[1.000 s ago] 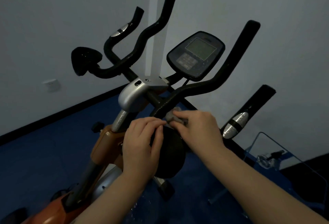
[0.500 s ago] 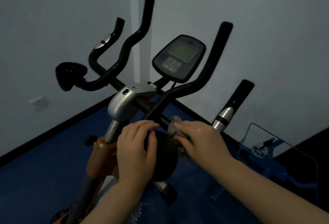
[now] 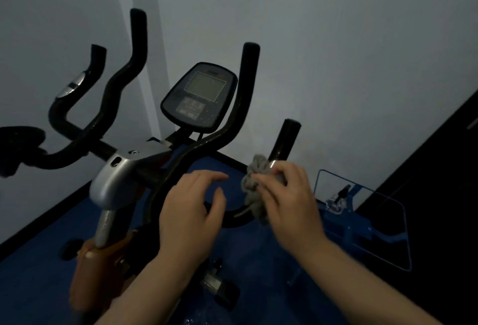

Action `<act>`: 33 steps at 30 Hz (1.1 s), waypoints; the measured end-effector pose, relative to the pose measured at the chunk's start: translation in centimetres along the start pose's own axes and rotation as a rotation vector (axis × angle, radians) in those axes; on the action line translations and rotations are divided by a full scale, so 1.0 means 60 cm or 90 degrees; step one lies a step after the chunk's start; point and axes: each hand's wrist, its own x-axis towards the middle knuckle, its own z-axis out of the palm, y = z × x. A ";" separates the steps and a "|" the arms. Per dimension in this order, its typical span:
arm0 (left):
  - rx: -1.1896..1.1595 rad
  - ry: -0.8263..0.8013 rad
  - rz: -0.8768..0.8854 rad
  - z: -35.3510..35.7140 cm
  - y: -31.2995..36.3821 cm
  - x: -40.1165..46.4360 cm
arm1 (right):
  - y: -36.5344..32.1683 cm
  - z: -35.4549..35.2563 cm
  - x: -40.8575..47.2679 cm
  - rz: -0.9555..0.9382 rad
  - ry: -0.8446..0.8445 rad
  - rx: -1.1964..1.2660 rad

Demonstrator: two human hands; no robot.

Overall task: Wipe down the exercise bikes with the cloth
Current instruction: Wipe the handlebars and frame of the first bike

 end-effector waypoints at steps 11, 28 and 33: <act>0.001 0.002 0.008 0.000 0.004 0.001 | 0.027 -0.025 0.061 0.059 0.034 0.044; 0.024 0.011 -0.011 0.002 0.002 -0.001 | 0.086 -0.062 0.179 -0.160 0.073 -0.056; 0.024 0.015 -0.021 0.002 0.002 -0.001 | 0.089 -0.039 0.153 0.284 0.151 0.362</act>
